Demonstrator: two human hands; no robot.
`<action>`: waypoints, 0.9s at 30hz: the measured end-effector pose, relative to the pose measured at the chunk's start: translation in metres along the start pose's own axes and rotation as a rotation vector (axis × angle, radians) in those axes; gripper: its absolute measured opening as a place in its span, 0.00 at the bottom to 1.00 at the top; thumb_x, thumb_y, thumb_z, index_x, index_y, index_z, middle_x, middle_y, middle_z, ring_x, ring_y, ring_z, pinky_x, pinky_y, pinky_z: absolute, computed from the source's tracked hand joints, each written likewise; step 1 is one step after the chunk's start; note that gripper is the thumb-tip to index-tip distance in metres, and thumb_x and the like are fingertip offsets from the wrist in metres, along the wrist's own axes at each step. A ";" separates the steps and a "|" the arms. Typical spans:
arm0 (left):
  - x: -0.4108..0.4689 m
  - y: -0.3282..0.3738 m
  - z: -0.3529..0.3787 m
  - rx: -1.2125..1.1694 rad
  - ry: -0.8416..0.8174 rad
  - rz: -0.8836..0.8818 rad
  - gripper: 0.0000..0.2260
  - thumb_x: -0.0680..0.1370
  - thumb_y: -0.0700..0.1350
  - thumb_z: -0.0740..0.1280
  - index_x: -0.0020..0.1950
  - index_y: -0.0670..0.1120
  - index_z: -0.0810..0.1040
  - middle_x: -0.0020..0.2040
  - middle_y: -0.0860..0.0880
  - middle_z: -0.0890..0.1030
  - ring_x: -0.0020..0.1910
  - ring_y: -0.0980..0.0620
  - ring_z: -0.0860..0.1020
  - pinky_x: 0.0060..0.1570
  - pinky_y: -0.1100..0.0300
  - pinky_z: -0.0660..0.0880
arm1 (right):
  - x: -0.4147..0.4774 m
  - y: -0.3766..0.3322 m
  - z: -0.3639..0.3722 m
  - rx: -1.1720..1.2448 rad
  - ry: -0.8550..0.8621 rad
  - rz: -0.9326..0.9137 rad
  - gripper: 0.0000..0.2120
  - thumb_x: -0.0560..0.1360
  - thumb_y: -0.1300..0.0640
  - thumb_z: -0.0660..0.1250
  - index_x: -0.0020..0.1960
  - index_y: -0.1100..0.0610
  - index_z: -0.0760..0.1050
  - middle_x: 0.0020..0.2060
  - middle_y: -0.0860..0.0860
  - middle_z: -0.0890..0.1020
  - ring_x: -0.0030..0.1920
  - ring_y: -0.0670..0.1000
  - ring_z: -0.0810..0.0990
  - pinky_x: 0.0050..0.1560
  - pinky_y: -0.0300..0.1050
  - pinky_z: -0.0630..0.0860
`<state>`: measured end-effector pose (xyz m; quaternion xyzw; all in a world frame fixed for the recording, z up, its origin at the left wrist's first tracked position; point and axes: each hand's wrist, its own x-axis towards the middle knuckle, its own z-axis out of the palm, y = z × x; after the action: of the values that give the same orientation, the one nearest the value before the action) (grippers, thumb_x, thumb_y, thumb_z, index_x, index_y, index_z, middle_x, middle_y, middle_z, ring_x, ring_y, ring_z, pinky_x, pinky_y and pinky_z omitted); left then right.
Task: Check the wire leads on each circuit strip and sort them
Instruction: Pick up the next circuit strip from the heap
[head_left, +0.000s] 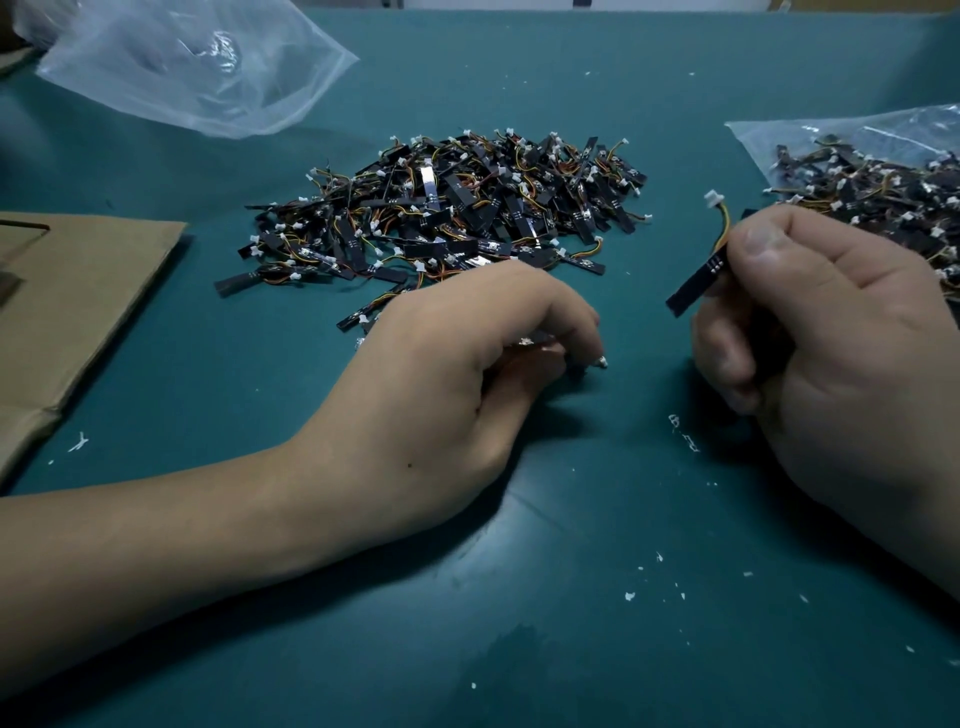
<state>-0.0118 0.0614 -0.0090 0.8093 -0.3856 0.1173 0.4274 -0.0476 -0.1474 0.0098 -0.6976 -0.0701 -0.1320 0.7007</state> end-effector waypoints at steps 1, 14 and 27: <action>0.000 0.000 0.001 -0.007 -0.009 -0.034 0.11 0.77 0.35 0.67 0.50 0.52 0.82 0.54 0.55 0.83 0.54 0.58 0.80 0.55 0.62 0.76 | 0.000 0.000 -0.001 0.008 -0.012 0.002 0.14 0.78 0.49 0.63 0.34 0.50 0.75 0.21 0.49 0.72 0.21 0.53 0.63 0.25 0.38 0.62; -0.007 0.016 -0.005 0.465 -0.147 -0.173 0.04 0.78 0.57 0.66 0.50 0.60 0.78 0.55 0.62 0.75 0.58 0.54 0.68 0.55 0.54 0.57 | 0.007 0.008 -0.012 0.109 0.102 -0.104 0.13 0.86 0.58 0.57 0.59 0.48 0.79 0.29 0.49 0.77 0.19 0.48 0.65 0.27 0.35 0.61; -0.004 0.020 -0.007 0.153 0.009 -0.107 0.04 0.80 0.44 0.65 0.51 0.53 0.73 0.44 0.60 0.79 0.47 0.69 0.73 0.54 0.68 0.65 | -0.010 0.004 0.003 -0.386 -0.354 -0.044 0.10 0.75 0.45 0.73 0.49 0.50 0.81 0.30 0.48 0.81 0.26 0.41 0.74 0.29 0.33 0.70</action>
<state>-0.0280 0.0624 0.0055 0.8584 -0.3299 0.1269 0.3718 -0.0562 -0.1432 0.0030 -0.8289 -0.1804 -0.0338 0.5284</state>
